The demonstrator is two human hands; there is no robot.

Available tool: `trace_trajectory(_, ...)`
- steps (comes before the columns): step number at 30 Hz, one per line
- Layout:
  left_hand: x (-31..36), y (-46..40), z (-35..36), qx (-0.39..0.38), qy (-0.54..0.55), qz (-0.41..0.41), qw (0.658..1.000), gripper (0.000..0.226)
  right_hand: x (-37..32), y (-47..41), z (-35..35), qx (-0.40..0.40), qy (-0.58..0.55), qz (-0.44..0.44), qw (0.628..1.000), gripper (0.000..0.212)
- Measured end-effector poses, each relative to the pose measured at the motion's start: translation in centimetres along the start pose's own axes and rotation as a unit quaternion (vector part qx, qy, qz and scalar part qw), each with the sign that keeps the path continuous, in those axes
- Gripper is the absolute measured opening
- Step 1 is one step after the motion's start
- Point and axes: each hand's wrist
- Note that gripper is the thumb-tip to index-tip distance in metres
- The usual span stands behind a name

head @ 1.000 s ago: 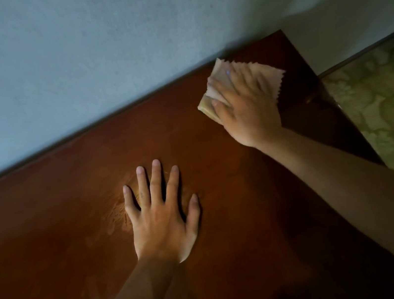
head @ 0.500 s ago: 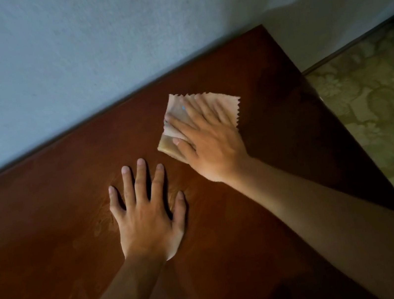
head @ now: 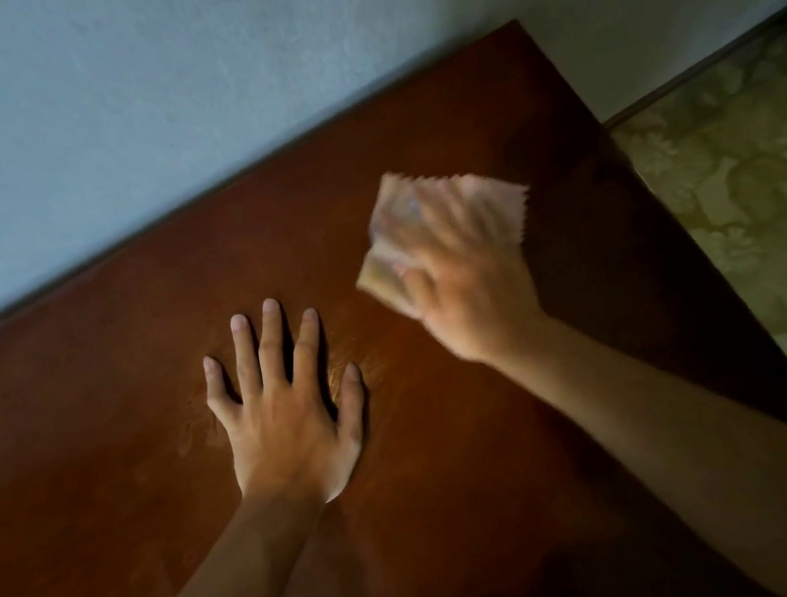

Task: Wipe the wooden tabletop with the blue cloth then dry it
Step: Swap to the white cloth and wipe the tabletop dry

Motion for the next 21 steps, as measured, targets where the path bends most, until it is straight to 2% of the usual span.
trace_trajectory(1, 0.0, 0.0, 0.0, -0.001, 0.002, -0.001, 1.000, 0.066, 2.3, -0.7, -0.7, -0.004, 0.027, 0.045, 0.999, 0.057)
trace_trajectory(3, 0.1, 0.0, -0.2, -0.004, 0.005, -0.001, 1.000, 0.067, 5.6, -1.4, -2.1, 0.022, 0.010, 0.148, 0.989, 0.058)
trace_trajectory(5, 0.0, 0.0, -0.3, -0.005, 0.008, 0.000, 1.000, 0.067, 5.1, -1.0, -2.2, 0.038, -0.025, 0.171, 0.984, 0.058)
trace_trajectory(7, 0.0, 0.0, -0.3, -0.005, 0.009, 0.001, 1.000, 0.067, 1.3, 0.5, -1.0, 0.034, -0.050, 0.120, 0.991, 0.057)
trace_trajectory(10, -0.1, 0.1, -0.1, -0.009, 0.010, 0.001, 1.000, 0.067, -3.9, 3.8, 1.1, 0.036, -0.095, -0.011, 0.995, 0.052)
trace_trajectory(13, -0.1, 0.0, -0.2, -0.008, 0.018, -0.002, 1.000, 0.068, -0.7, 3.2, 0.4, -0.003, -0.032, -0.039, 0.999, 0.056)
trace_trajectory(15, 0.0, 0.1, -0.2, -0.003, 0.025, -0.002, 1.000, 0.067, 4.4, 1.7, -0.8, -0.020, 0.037, 0.037, 0.998, 0.058)
trace_trajectory(17, 0.0, 0.1, 0.0, 0.005, 0.030, 0.001, 1.000, 0.067, 8.4, 1.1, -2.3, 0.019, 0.011, 0.173, 0.985, 0.058)
trace_trajectory(18, -0.1, 0.1, 0.1, 0.007, 0.031, 0.002, 0.999, 0.067, 8.6, 1.4, -2.6, 0.033, -0.007, 0.206, 0.978, 0.059)
trace_trajectory(19, -0.1, 0.1, 0.2, 0.009, 0.033, 0.003, 0.999, 0.066, 7.4, 1.8, -2.2, 0.047, -0.025, 0.211, 0.976, 0.060)
trace_trajectory(21, -0.3, 0.2, 0.5, 0.016, 0.038, 0.003, 0.999, 0.065, 2.8, 3.2, -0.5, 0.050, -0.034, 0.163, 0.985, 0.058)
Point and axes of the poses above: each hand's wrist, its own y-axis away from the middle knuckle, its own z-axis out of the palm, x = y × z, and after that the axes turned 10 degrees about -y, right-handed
